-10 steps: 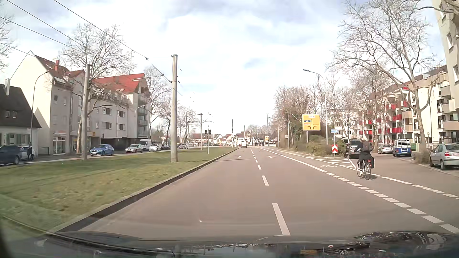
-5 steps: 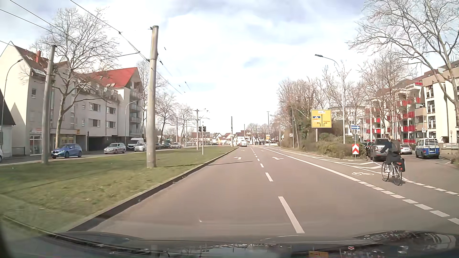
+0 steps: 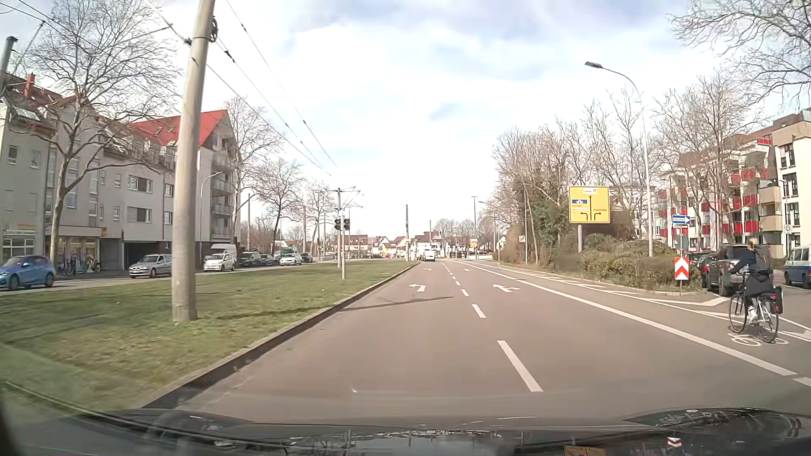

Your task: Follow the waypoints while adhering to traffic rules and regulations

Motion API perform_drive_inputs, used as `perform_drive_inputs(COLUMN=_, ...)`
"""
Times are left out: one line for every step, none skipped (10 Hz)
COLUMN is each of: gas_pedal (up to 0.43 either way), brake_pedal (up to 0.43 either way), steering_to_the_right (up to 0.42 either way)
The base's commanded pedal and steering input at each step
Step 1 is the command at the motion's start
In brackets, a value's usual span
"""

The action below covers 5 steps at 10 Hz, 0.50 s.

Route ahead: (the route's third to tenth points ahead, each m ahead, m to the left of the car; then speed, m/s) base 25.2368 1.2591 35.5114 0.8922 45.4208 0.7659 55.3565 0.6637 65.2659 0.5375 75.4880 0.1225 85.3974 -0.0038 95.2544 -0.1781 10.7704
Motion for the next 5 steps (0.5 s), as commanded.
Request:
perform_drive_inputs(gas_pedal=0.02, brake_pedal=0.0, steering_to_the_right=0.004)
perform_drive_inputs(gas_pedal=0.0, brake_pedal=0.0, steering_to_the_right=0.004)
perform_drive_inputs(gas_pedal=0.0, brake_pedal=0.0, steering_to_the_right=0.004)
perform_drive_inputs(gas_pedal=0.0, brake_pedal=0.0, steering_to_the_right=0.004)
perform_drive_inputs(gas_pedal=0.0, brake_pedal=0.0, steering_to_the_right=0.004)
